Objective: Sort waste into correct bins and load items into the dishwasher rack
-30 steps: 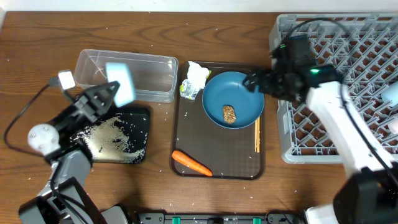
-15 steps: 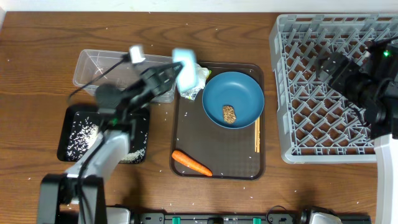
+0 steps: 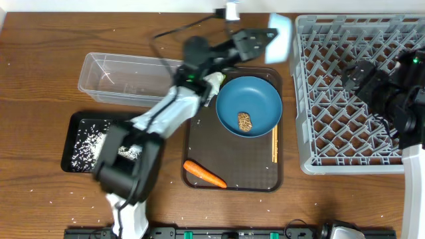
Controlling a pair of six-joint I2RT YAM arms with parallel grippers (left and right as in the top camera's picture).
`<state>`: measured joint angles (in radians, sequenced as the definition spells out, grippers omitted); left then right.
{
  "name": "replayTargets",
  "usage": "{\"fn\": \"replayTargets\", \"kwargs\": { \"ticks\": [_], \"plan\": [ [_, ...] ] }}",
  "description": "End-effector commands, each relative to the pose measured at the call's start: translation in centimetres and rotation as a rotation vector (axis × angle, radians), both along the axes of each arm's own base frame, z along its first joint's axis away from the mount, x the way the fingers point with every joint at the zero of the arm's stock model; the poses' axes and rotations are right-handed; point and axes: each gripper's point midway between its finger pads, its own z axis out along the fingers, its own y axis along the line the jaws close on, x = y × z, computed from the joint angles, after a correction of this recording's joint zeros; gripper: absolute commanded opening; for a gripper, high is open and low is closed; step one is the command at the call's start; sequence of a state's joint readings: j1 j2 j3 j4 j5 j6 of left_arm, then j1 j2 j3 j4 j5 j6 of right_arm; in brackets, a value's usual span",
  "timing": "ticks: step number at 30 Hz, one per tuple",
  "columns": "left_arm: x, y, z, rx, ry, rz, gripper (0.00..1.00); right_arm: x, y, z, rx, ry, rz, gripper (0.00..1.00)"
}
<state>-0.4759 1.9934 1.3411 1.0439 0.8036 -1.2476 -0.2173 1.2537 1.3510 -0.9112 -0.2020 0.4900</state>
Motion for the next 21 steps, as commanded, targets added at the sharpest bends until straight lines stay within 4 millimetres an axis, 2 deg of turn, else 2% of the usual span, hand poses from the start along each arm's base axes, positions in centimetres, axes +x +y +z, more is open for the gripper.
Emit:
{"fn": "replayTargets", "kwargs": {
  "ticks": [1,5,8,17,21],
  "plan": [
    [0.5,-3.3,-1.2,-0.027,0.059,-0.028,0.06,-0.3,-1.5,0.1,0.027,0.004,-0.090,0.99],
    [0.5,-6.3,-3.8,-0.032,0.121,-0.018,0.07,-0.6,-2.5,0.0,0.028,0.009,-0.119,0.99],
    [0.0,-7.7,-4.7,-0.032,0.137,-0.007,0.07,-0.8,-3.0,-0.1,0.029,0.015,-0.133,0.99],
    [-2.5,-10.7,-4.9,-0.017,0.149,-0.056,0.07,-0.9,-2.9,-0.2,0.036,0.021,-0.131,0.99],
    [-2.9,-11.2,-3.6,-0.035,0.126,-0.067,0.07,-0.9,-3.1,-0.2,0.028,0.023,-0.137,0.99]
  ]
}}
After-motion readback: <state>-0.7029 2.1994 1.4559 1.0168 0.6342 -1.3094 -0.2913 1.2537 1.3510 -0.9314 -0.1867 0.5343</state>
